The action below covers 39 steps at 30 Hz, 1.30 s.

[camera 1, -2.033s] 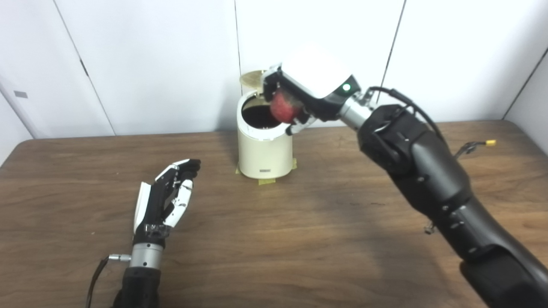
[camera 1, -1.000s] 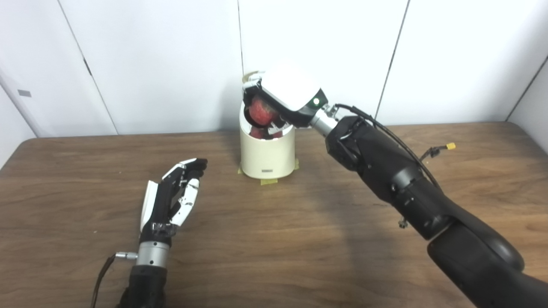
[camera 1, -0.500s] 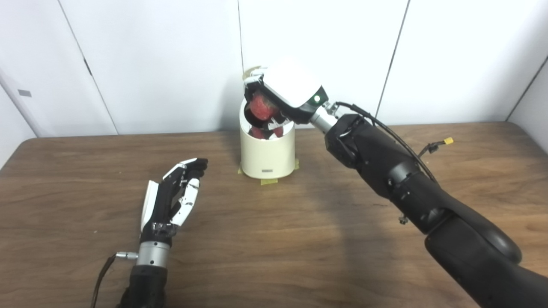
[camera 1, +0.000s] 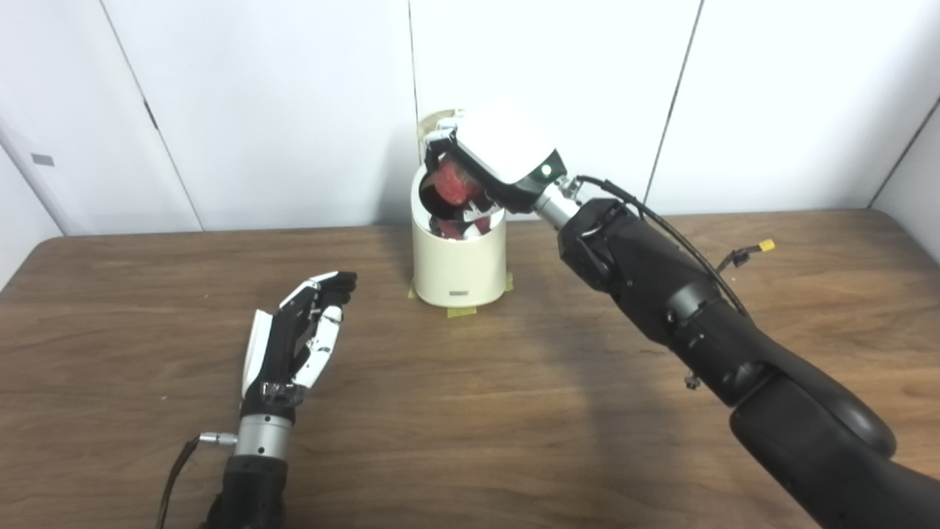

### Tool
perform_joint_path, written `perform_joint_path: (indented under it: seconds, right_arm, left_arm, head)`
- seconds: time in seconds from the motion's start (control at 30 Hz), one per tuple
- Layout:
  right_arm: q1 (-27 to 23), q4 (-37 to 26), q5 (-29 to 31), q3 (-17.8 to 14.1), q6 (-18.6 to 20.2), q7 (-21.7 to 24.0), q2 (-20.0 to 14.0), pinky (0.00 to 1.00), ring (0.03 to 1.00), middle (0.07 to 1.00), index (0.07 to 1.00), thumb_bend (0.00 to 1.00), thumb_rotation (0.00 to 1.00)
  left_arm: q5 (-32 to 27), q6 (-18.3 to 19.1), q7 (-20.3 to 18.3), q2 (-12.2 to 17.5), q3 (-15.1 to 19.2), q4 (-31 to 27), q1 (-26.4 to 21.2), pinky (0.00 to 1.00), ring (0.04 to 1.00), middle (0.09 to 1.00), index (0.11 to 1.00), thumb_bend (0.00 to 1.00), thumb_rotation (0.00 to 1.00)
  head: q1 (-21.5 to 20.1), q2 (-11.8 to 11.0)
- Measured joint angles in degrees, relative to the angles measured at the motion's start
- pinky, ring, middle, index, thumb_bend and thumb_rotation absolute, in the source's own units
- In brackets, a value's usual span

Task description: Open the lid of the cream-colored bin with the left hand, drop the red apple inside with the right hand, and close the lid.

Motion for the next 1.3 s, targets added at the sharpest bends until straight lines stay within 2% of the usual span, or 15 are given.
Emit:
perform_joint_path:
  seconds: [0.1, 0.2, 0.5, 0.53, 0.6, 0.8, 0.93, 1.07, 1.17, 1.2, 1.23, 1.3]
  right_arm:
    - [0.0, -0.1, 0.2, 0.0, 0.2, 0.7, 0.0, 0.36, 0.499, 0.644, 0.534, 0.48, 0.00]
    - [0.1, -0.2, 0.3, -0.1, 0.2, 0.8, 0.0, 0.42, 0.525, 0.650, 0.494, 0.48, 0.00]
    - [0.4, -0.2, 0.4, 0.0, 0.2, 0.3, 0.0, 0.43, 0.529, 0.686, 0.491, 0.48, 0.00]
    - [0.4, -0.2, 0.4, 0.0, 0.2, 0.3, 0.0, 0.43, 0.525, 0.695, 0.559, 0.47, 0.00]
    - [0.4, -0.2, 0.4, 0.0, 0.2, 0.4, 0.0, 0.43, 0.503, 0.713, 0.631, 0.46, 0.00]
    - [0.5, -0.2, 0.6, -0.3, 0.2, 0.1, 0.0, 0.42, 0.484, 0.804, 0.735, 0.46, 0.00]
    - [1.2, 0.0, 0.6, -0.8, 0.4, -1.7, 0.4, 0.42, 0.407, 0.872, 0.812, 0.46, 0.00]
    - [1.5, 0.0, 0.7, -1.0, 0.9, -2.2, 0.7, 0.41, 0.348, 0.897, 0.835, 0.46, 0.00]
    - [1.5, 0.0, 0.7, -1.1, 1.1, -2.3, 0.8, 0.41, 0.342, 0.899, 0.839, 0.46, 0.00]
    - [1.5, 0.0, 0.7, -1.1, 1.3, -2.3, 0.8, 0.32, 0.341, 0.895, 0.833, 0.75, 0.01]
    - [1.5, 0.0, 0.7, -1.1, 1.6, -2.3, 0.9, 0.28, 0.340, 0.893, 0.830, 0.85, 0.01]
    - [1.5, 0.0, 0.7, -1.2, 2.2, -2.4, 1.1, 0.25, 0.332, 0.889, 0.827, 0.93, 0.01]
  left_arm:
    - [0.0, 0.0, 0.0, 0.0, 0.0, 0.0, 0.0, 0.64, 0.727, 0.740, 0.730, 0.18, 0.74]
    - [0.0, 0.0, 0.0, 0.0, 0.0, 0.0, 0.0, 0.64, 0.729, 0.741, 0.731, 0.18, 0.73]
    - [-0.1, 0.0, 0.0, 0.0, 0.0, 0.0, 0.0, 0.64, 0.729, 0.739, 0.729, 0.17, 0.71]
    - [-0.1, 0.0, 0.0, 0.0, 0.0, 0.0, 0.0, 0.64, 0.729, 0.739, 0.729, 0.17, 0.71]
    - [-0.1, 0.0, 0.0, 0.0, 0.0, 0.0, 0.0, 0.64, 0.729, 0.739, 0.729, 0.18, 0.71]
    - [0.0, 0.0, 0.0, 0.0, 0.0, 0.0, 0.0, 0.64, 0.725, 0.737, 0.728, 0.18, 0.71]
    - [0.1, 0.0, 0.0, 0.0, 0.0, 0.0, 0.0, 0.63, 0.725, 0.735, 0.726, 0.17, 0.70]
    - [0.1, 0.0, 0.0, 0.0, 0.0, 0.0, 0.0, 0.63, 0.724, 0.734, 0.725, 0.17, 0.70]
    - [0.1, 0.0, 0.0, 0.0, 0.0, 0.0, 0.0, 0.63, 0.725, 0.735, 0.727, 0.17, 0.70]
    - [0.1, 0.0, 0.0, 0.0, 0.0, 0.0, 0.0, 0.63, 0.726, 0.736, 0.729, 0.17, 0.70]
    - [0.1, 0.0, 0.0, 0.0, 0.0, 0.0, 0.0, 0.64, 0.726, 0.737, 0.729, 0.17, 0.71]
    - [0.1, 0.0, 0.0, 0.0, 0.0, 0.0, 0.0, 0.64, 0.725, 0.736, 0.729, 0.17, 0.71]
  head:
    - [0.1, 0.0]
    - [0.0, 0.0]
    - [-0.1, 0.0]
    - [-0.1, 0.1]
    - [-0.1, 0.1]
    - [-0.1, 0.3]
    - [-0.1, 0.2]
    - [-0.2, 0.2]
    - [-0.1, 0.2]
    - [-0.1, 0.2]
    - [-0.1, 0.2]
    - [-0.1, 0.3]
